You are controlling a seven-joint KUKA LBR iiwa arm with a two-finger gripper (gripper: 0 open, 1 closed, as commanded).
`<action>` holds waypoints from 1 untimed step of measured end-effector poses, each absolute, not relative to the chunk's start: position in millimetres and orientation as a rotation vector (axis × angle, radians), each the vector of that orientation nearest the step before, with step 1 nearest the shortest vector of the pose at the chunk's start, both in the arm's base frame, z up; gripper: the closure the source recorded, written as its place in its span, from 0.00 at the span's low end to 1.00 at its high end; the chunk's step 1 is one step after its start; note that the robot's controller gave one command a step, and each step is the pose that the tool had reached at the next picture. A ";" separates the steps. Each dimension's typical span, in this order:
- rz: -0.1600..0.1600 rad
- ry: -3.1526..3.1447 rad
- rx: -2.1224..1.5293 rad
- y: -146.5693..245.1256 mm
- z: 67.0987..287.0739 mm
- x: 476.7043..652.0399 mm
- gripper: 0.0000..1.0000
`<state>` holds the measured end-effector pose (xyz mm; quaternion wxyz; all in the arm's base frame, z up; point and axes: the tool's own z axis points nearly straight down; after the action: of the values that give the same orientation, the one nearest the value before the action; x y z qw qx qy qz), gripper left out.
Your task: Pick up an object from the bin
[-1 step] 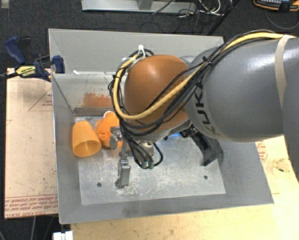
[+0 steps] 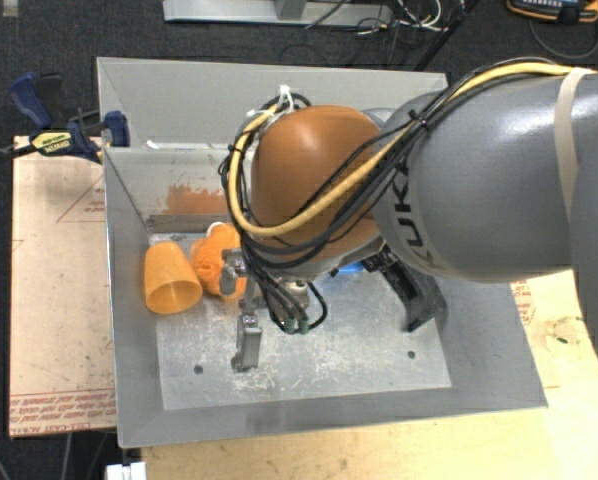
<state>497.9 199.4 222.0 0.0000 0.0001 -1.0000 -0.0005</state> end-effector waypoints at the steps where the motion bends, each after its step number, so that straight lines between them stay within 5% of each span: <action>1: -0.006 -3.147 -0.047 198.8 161.5 544.1 0.00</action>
Offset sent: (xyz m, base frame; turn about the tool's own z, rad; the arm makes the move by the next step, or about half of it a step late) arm 0.0779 -0.0072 -0.0620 0.0704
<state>544.1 198.8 161.5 -0.0028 -0.0150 -0.9999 -0.0020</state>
